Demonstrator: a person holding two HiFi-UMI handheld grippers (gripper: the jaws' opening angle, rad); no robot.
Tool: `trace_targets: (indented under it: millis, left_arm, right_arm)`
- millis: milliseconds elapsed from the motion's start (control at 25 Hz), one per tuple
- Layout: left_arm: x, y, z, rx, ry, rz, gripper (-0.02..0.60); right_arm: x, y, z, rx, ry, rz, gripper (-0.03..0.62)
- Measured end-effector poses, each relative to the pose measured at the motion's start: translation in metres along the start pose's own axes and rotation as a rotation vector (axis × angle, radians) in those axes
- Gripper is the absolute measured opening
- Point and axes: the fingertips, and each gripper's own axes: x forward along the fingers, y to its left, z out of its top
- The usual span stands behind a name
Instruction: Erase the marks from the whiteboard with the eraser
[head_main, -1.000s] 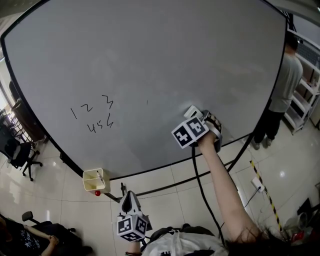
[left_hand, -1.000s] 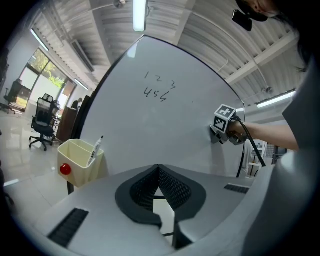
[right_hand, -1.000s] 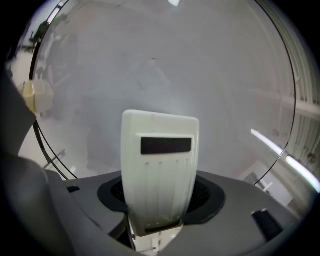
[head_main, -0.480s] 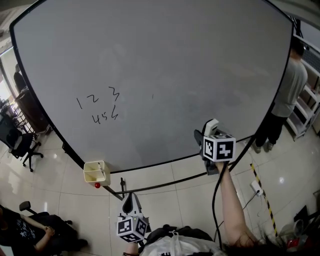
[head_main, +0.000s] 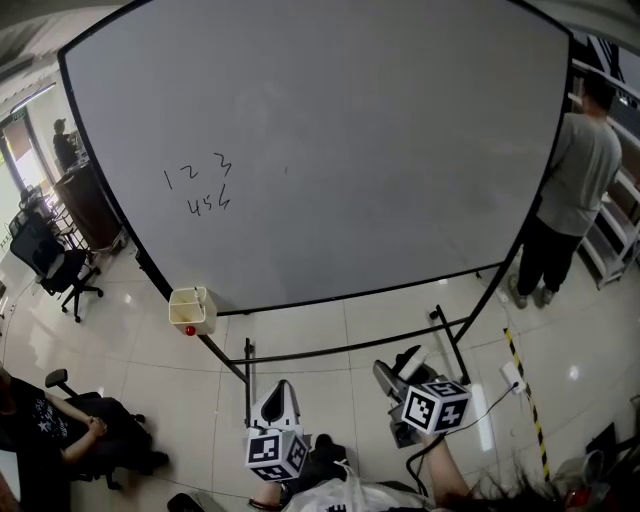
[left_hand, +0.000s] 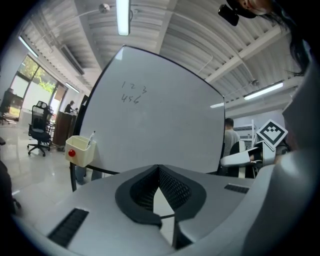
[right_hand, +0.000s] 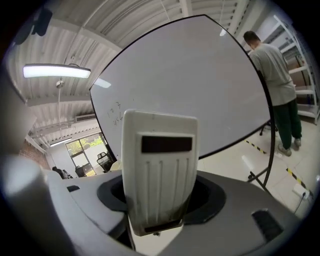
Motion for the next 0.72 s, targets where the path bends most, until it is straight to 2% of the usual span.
trace_targets:
  millis: [120,320,440,560,720]
  left_arm:
    - [-0.028,-0.047,-0.021,-0.001,0.010,-0.016,-0.012]
    - [-0.079,-0.109,-0.053,0.015,0.057,-0.045,-0.012]
    - [-0.098,-0.122,-0.057,0.040,0.064,-0.051,-0.012]
    - [-0.105,-0.121,-0.055,0.082,0.058,-0.058,-0.012]
    - [-0.110,-0.117,-0.052,0.053,0.054,-0.061,-0.012]
  right_arm:
    - [-0.049,0.001,-0.041,0.030,0.045,0.033,0.281]
    - [-0.109,0.015,-0.082,0.054,0.088,0.092,0.280]
    - [-0.128,0.029,-0.093,0.084,0.086,0.129,0.279]
    - [-0.131,0.046,-0.098,0.059,0.077,0.151,0.278]
    - [-0.132,0.056,-0.102,-0.004,0.085,0.140,0.276]
